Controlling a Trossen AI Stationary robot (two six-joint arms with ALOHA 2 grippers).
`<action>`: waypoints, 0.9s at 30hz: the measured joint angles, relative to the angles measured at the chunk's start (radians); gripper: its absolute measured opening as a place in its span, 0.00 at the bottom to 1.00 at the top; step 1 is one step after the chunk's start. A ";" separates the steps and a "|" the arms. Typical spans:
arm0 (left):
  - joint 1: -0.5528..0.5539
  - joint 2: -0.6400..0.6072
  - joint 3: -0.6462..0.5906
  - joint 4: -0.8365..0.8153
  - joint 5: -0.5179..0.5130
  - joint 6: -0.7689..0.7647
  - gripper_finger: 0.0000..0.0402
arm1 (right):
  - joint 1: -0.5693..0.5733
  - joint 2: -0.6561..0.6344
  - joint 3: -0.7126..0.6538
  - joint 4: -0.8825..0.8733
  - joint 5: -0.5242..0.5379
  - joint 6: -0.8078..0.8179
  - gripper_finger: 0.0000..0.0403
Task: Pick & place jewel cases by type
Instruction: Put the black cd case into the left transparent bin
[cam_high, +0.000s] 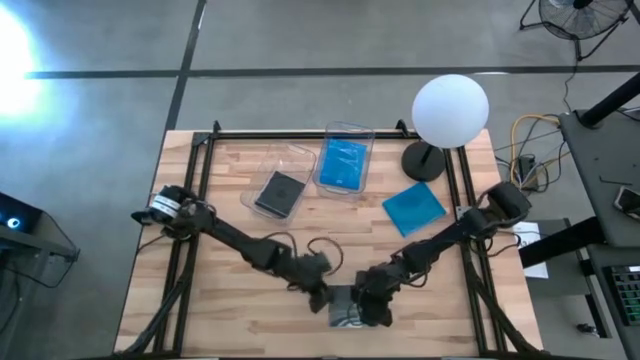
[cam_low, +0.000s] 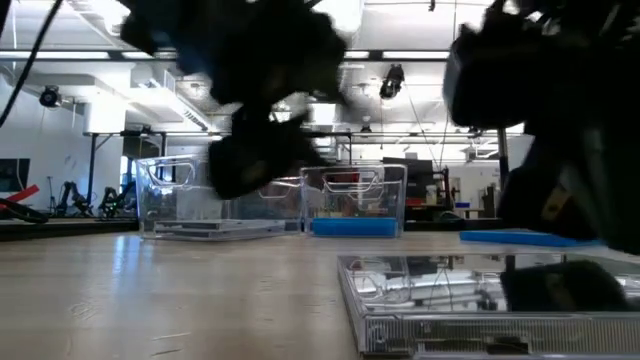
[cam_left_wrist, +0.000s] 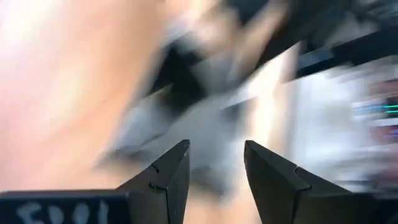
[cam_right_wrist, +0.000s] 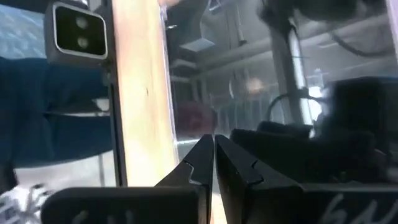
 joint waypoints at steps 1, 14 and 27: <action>-0.011 -0.010 0.000 -0.104 -0.040 0.006 0.33 | 0.008 -0.011 -0.002 -0.022 0.015 0.000 0.03; -0.008 0.042 -0.065 -0.053 0.039 -0.534 0.33 | 0.043 -0.068 -0.055 -0.085 0.041 0.229 0.03; -0.007 0.041 -0.063 -0.122 0.011 -0.623 0.33 | 0.093 -0.069 -0.063 -0.090 0.128 0.439 0.13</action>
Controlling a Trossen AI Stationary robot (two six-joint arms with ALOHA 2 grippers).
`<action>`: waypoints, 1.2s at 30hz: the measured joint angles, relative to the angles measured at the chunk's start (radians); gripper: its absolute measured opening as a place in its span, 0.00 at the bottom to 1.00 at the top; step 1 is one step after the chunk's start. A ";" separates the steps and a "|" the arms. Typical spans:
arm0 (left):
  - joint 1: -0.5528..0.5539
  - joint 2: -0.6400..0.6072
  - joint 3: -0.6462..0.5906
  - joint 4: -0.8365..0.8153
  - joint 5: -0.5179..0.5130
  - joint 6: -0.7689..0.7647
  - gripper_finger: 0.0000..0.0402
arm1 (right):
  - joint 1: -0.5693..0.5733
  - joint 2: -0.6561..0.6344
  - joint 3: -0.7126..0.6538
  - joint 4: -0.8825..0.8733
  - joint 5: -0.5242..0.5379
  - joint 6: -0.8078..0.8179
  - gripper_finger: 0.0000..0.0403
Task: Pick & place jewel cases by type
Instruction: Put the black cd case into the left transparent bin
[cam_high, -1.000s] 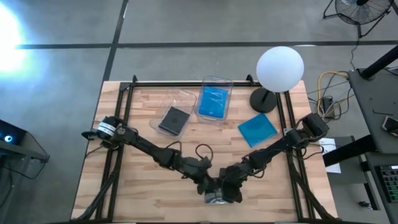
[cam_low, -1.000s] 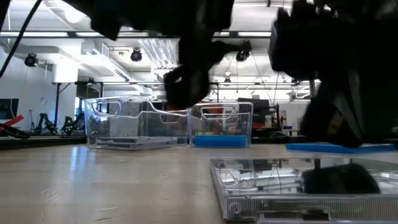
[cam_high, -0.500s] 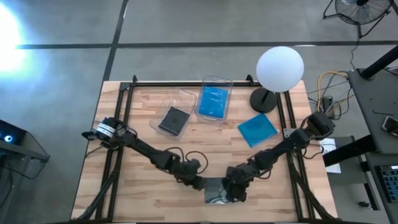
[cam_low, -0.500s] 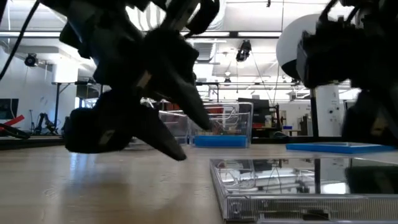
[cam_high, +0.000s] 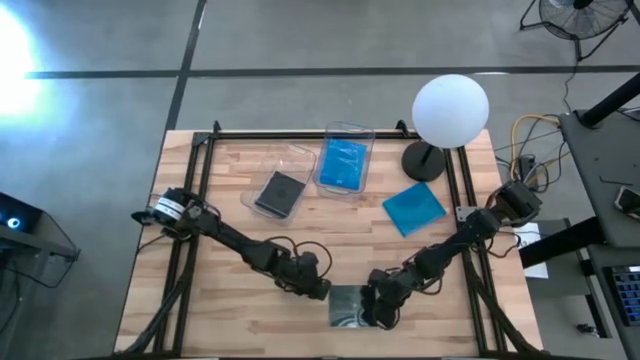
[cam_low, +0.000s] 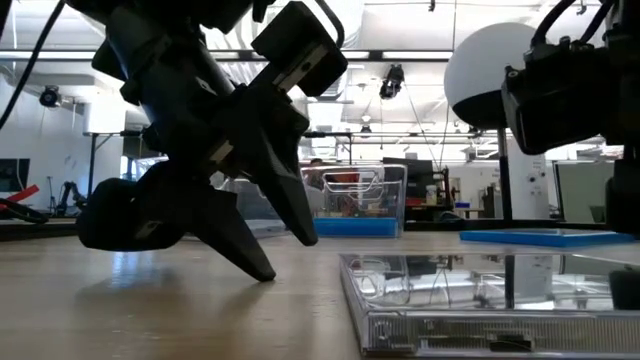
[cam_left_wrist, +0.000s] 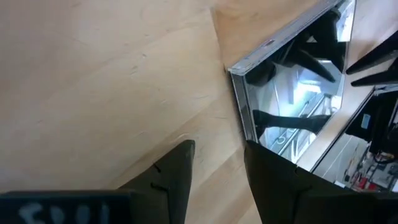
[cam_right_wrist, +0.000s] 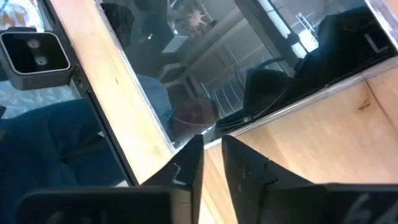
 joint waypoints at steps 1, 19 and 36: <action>0.001 0.000 0.000 0.004 0.004 0.006 0.33 | 0.000 0.000 0.000 0.001 0.001 -0.007 0.15; 0.000 0.065 0.026 0.091 0.023 0.048 0.33 | -0.008 0.003 0.003 0.088 0.017 -0.028 0.38; -0.002 0.096 0.022 0.189 -0.020 0.095 0.33 | -0.005 0.080 0.004 0.199 -0.108 -0.040 0.35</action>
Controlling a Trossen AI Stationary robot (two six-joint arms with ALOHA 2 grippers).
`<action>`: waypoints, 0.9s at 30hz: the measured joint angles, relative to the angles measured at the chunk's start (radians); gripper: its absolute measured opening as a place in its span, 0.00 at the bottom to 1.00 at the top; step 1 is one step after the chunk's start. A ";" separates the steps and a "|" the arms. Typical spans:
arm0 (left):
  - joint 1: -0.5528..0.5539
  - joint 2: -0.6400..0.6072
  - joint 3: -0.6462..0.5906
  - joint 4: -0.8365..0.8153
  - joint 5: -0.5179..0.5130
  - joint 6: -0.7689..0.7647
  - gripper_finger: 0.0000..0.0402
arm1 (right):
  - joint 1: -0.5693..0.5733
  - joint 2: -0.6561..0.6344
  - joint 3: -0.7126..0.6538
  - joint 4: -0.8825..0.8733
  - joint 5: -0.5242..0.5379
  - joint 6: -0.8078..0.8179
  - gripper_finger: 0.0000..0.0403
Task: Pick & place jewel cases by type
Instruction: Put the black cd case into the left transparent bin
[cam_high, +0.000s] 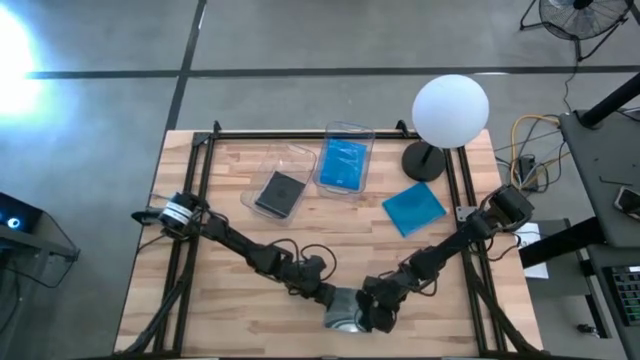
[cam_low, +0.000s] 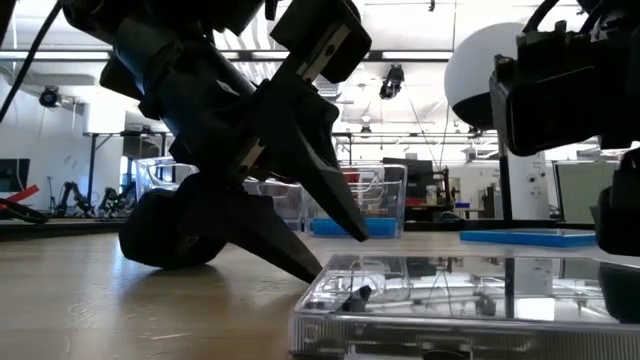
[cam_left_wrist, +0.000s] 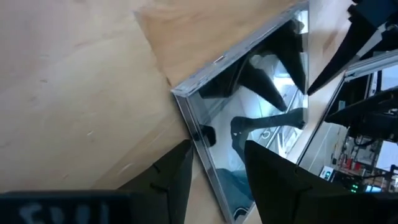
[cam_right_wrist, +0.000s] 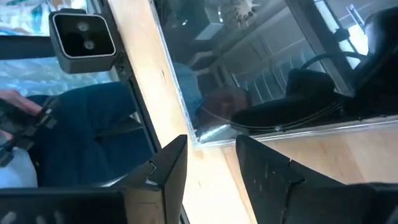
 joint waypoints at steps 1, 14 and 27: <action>0.000 0.000 0.000 0.010 -0.003 0.005 0.33 | 0.000 0.001 0.000 -0.002 0.000 -0.006 0.34; 0.004 -0.026 0.021 0.251 -0.005 0.176 0.33 | -0.002 0.000 0.002 -0.098 -0.031 -0.172 0.32; 0.004 -0.026 0.021 0.289 -0.003 0.184 0.33 | -0.023 0.002 0.006 -0.118 -0.039 -0.233 0.31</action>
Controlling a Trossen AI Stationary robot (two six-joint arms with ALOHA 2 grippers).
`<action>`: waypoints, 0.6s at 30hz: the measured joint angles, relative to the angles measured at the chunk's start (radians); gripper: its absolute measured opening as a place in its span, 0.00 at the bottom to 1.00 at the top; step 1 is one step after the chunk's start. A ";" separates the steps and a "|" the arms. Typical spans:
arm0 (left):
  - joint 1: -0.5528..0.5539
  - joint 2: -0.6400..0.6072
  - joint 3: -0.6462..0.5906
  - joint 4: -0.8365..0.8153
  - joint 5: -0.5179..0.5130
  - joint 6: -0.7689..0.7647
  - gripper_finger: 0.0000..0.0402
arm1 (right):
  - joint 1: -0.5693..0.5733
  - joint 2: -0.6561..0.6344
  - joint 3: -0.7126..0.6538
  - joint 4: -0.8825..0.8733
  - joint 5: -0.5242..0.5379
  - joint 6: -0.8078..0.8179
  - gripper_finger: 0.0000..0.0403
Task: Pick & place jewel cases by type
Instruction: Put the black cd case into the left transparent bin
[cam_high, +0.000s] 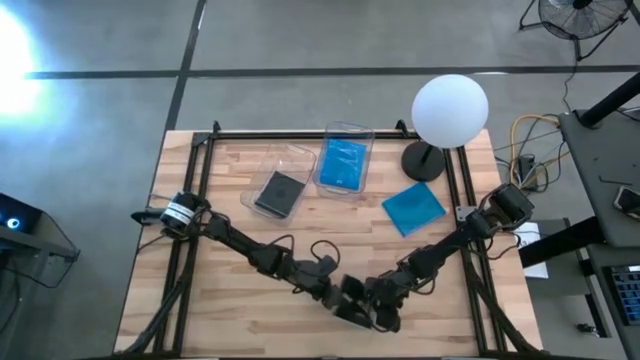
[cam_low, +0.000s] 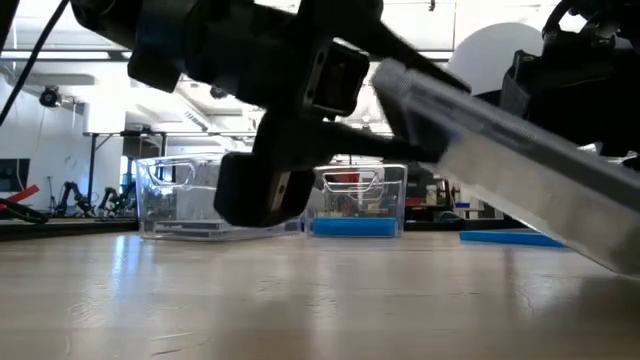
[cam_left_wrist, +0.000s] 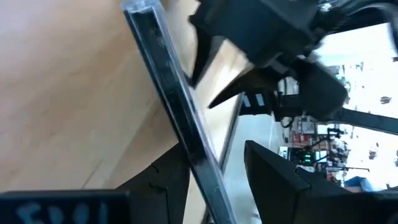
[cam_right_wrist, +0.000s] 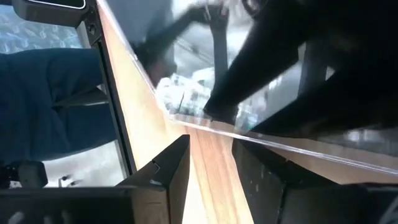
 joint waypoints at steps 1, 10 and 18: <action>0.000 0.000 0.000 -0.011 0.000 -0.001 0.33 | 0.000 0.000 0.001 0.000 0.000 0.000 0.31; 0.000 0.000 -0.001 -0.069 -0.018 -0.035 0.22 | 0.000 -0.005 0.003 0.000 0.005 0.001 0.31; 0.000 -0.006 -0.001 -0.068 -0.025 -0.060 0.02 | 0.007 -0.007 0.003 0.008 0.032 0.000 0.30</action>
